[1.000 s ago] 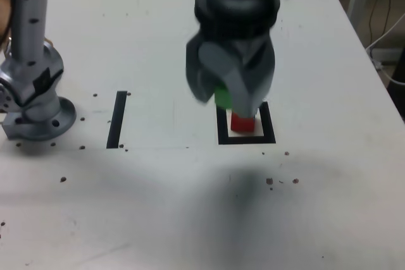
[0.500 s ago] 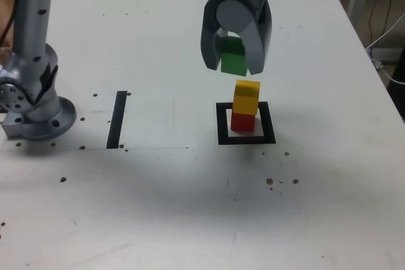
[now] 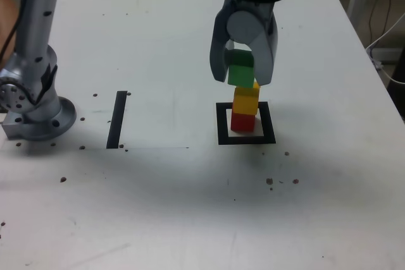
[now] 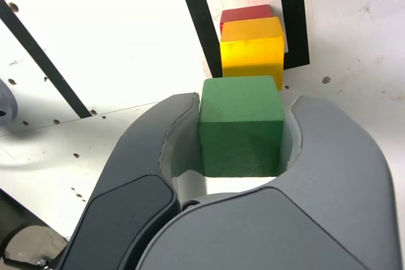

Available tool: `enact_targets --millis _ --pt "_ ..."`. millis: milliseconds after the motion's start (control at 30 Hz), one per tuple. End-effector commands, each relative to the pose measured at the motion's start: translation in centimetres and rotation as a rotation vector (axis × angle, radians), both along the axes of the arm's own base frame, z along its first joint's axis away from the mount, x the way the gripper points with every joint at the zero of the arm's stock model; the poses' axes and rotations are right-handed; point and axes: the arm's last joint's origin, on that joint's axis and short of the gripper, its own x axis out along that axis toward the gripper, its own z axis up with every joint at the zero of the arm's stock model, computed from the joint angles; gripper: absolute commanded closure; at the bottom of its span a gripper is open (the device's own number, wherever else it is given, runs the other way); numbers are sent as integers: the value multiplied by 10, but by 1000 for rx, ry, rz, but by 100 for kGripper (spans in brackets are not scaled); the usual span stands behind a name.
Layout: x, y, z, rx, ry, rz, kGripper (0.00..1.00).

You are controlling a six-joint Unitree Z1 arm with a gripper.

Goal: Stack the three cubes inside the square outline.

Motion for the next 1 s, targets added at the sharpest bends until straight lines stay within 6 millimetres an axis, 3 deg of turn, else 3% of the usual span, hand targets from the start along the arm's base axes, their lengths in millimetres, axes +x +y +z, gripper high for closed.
enact_targets --millis 0,600,667,800,867,967 --pt "2 1 -4 -5 8 2 80" --pt "13 16 -22 -27 24 12 77" --pt "13 16 -23 -32 27 11 65" --pt "13 15 -27 -43 33 6 20" --pt "13 15 -28 -46 34 3 3" --pt "13 15 -29 -47 37 2 0"
